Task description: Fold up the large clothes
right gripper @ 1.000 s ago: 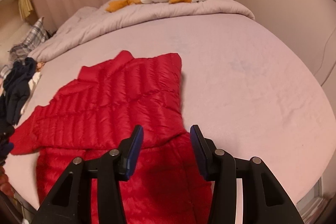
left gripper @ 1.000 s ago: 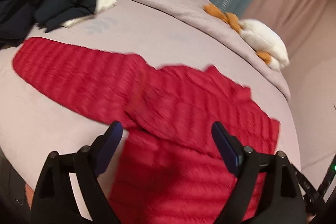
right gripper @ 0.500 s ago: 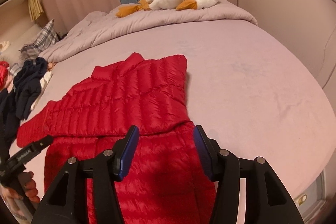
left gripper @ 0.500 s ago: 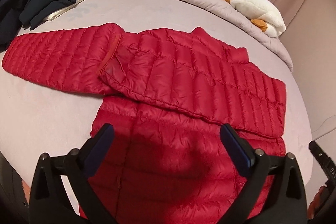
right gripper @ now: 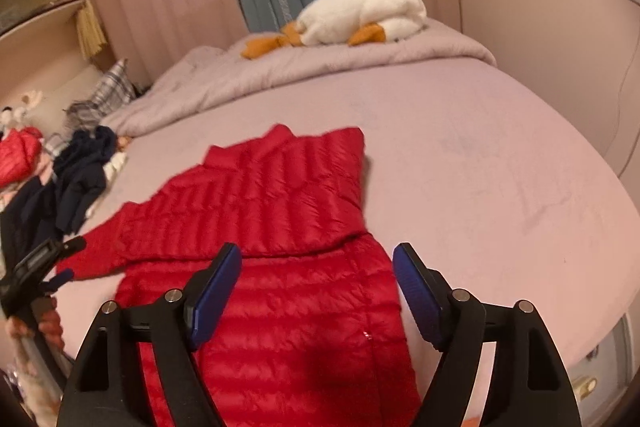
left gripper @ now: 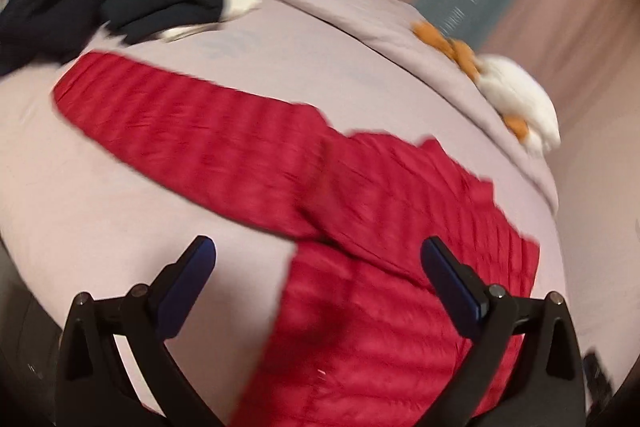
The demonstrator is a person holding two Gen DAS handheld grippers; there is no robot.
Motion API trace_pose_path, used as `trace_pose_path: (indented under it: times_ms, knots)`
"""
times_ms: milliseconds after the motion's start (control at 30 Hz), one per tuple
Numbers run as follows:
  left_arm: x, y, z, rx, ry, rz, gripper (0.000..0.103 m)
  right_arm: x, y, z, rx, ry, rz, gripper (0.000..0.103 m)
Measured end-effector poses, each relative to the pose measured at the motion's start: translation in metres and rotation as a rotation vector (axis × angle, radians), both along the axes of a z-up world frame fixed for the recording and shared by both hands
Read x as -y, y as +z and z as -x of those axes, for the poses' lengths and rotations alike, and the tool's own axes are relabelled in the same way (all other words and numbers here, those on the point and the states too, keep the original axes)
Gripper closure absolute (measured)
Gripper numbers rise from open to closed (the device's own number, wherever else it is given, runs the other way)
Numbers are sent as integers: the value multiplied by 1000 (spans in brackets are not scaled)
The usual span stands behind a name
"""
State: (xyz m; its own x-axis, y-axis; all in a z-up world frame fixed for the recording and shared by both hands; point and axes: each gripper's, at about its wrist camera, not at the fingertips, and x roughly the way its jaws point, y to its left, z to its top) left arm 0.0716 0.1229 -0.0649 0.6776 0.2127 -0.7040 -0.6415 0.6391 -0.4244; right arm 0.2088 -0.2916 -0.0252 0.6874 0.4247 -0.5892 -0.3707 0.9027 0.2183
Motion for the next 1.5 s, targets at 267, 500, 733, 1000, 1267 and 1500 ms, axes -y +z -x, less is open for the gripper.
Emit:
trace_pose_path:
  times_ms: [267, 500, 733, 1000, 1267, 1500]
  knots:
    - [-86, -12, 59, -11, 314, 68, 0, -1, 14, 20, 58, 20, -35, 7]
    - [-129, -25, 91, -6, 442, 130, 0, -11, 17, 23, 72, 6, -35, 7]
    - [-159, -33, 103, -5, 491, 156, 1, -25, 12, 22, 45, -2, -28, 7]
    - [-180, -40, 110, -6, 529, 175, 1, -36, 14, 25, 49, -5, 2, 7]
    - [-194, -49, 115, -26, 555, 193, 2, -48, 16, 23, 45, -3, 15, 7]
    - [-204, -51, 117, -28, 570, 202, 2, -56, 15, 22, 34, -5, 30, 7]
